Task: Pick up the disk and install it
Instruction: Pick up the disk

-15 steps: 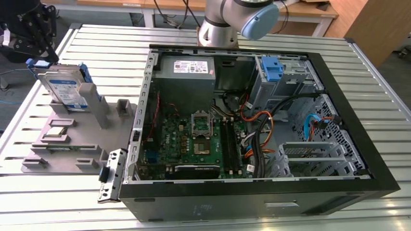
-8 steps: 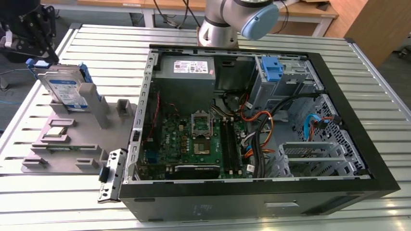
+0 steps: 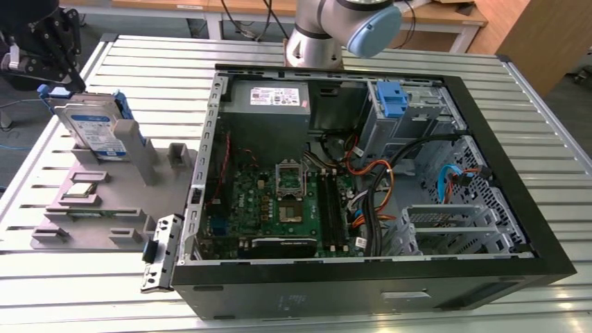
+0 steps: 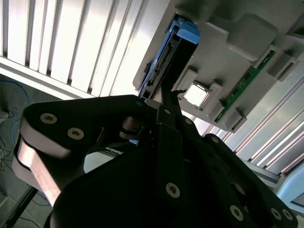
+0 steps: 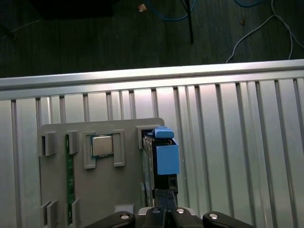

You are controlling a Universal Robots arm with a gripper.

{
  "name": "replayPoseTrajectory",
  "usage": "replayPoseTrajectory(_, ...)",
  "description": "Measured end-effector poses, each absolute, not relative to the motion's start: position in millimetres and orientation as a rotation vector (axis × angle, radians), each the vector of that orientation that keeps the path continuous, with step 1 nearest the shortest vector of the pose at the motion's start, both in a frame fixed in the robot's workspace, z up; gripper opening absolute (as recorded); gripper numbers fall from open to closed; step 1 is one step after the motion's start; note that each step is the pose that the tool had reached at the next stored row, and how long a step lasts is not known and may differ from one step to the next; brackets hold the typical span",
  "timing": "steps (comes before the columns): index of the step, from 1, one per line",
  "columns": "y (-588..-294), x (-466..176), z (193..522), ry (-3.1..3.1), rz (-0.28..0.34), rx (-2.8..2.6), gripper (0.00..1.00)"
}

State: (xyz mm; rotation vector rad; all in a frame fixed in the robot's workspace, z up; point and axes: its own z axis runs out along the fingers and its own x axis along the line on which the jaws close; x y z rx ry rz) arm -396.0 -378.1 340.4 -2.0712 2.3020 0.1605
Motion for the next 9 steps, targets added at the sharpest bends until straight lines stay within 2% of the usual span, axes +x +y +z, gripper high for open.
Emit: replayPoseTrajectory(9, -378.1, -396.7, 339.2, 2.287, 0.141, -2.069, 0.1)
